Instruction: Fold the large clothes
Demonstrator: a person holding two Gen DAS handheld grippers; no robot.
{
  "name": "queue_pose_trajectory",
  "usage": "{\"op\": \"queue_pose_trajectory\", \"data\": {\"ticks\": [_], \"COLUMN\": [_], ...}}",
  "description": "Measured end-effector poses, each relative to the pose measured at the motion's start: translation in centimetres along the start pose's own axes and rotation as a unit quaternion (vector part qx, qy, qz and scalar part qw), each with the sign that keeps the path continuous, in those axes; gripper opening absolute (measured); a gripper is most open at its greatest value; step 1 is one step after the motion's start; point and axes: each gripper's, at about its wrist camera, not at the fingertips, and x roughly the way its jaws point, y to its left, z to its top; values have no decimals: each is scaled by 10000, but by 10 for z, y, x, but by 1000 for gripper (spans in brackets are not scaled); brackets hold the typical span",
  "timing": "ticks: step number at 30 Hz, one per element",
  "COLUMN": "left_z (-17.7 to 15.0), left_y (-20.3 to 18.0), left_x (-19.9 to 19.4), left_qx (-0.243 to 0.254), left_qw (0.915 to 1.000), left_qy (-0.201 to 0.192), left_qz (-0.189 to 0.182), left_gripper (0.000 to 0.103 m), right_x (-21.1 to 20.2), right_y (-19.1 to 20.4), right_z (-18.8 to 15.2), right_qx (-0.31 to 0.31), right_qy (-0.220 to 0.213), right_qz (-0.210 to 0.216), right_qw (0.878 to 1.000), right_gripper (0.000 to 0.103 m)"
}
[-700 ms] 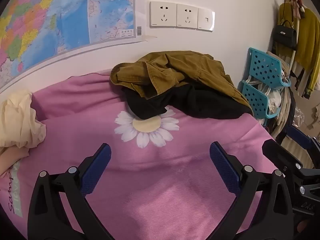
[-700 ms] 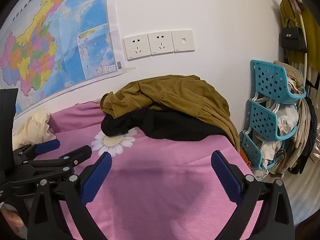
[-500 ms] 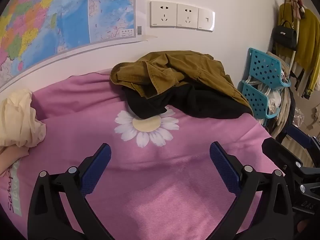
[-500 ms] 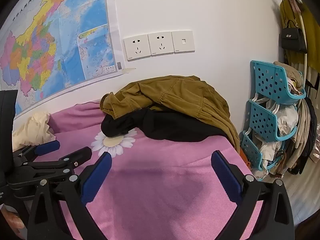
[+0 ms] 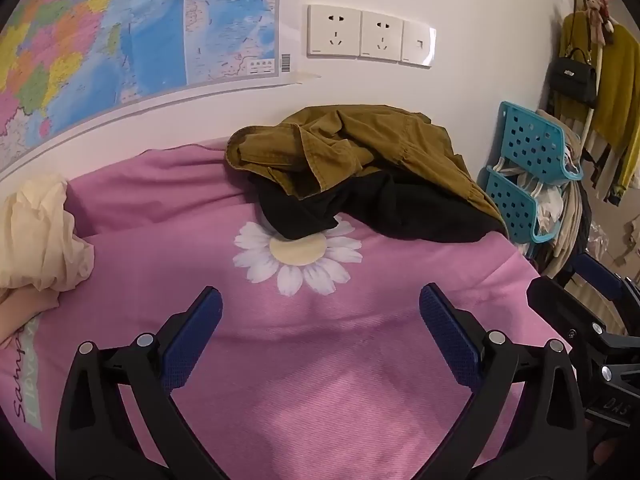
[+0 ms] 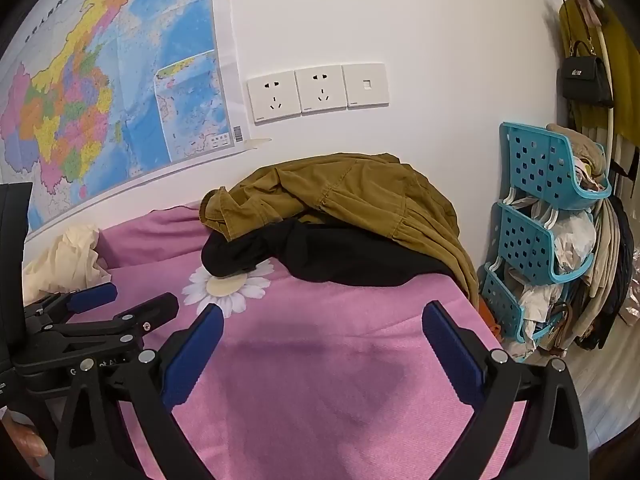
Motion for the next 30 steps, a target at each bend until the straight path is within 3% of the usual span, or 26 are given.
{"op": "queue_pose_trajectory", "data": {"ticks": [30], "left_z": [0], "left_y": [2], "left_x": [-1], "left_qx": [-19], "left_qw": [10000], "left_qy": [-27], "left_qz": [-22], "left_gripper": [97], "right_x": [3], "right_y": [4], "right_z": [0], "right_qx": [-58], "right_qy": [-10], "right_qz": [17], "right_qw": [10000], "right_gripper": [97]}}
